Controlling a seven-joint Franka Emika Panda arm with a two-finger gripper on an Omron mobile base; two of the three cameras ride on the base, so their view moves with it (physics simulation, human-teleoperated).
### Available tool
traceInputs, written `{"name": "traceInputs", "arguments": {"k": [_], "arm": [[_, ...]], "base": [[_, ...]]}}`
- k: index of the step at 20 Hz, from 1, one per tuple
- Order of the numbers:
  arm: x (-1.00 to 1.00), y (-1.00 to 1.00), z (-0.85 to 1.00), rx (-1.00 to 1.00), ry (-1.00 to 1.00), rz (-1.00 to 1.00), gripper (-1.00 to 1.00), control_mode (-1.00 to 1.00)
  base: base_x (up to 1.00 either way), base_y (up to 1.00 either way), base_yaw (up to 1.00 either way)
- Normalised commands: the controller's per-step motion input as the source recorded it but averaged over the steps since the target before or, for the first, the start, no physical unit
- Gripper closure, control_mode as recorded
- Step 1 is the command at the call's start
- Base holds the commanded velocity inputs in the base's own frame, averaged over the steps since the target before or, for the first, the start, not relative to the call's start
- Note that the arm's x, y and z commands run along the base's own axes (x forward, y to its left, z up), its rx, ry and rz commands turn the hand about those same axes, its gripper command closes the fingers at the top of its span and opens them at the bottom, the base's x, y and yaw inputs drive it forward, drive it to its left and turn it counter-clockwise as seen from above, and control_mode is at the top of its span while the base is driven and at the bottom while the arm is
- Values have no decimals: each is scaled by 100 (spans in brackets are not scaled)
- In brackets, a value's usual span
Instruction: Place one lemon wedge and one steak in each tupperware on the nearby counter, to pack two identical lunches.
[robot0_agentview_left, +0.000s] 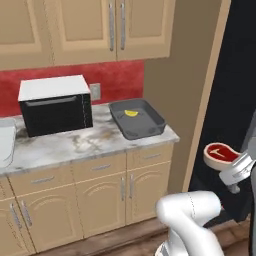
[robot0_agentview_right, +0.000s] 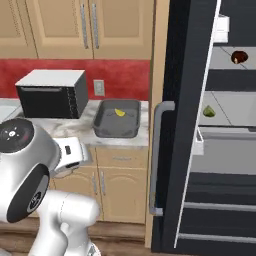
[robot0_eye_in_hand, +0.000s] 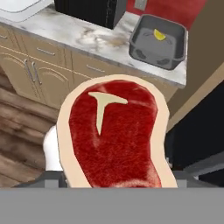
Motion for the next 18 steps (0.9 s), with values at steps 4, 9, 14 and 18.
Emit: {"name": "traceInputs", "arguments": {"k": [4,9,14,18], "arm": [[0,0,0,0,0,0,100,100],[0,0,0,0,0,0,100,100],[0,0,0,0,0,0,100,100],[35,-5,-51,-2,6,-7,100,-100]], "base": [[96,53,-27],[88,53,-24],[47,2,-15],[0,0,0]]}}
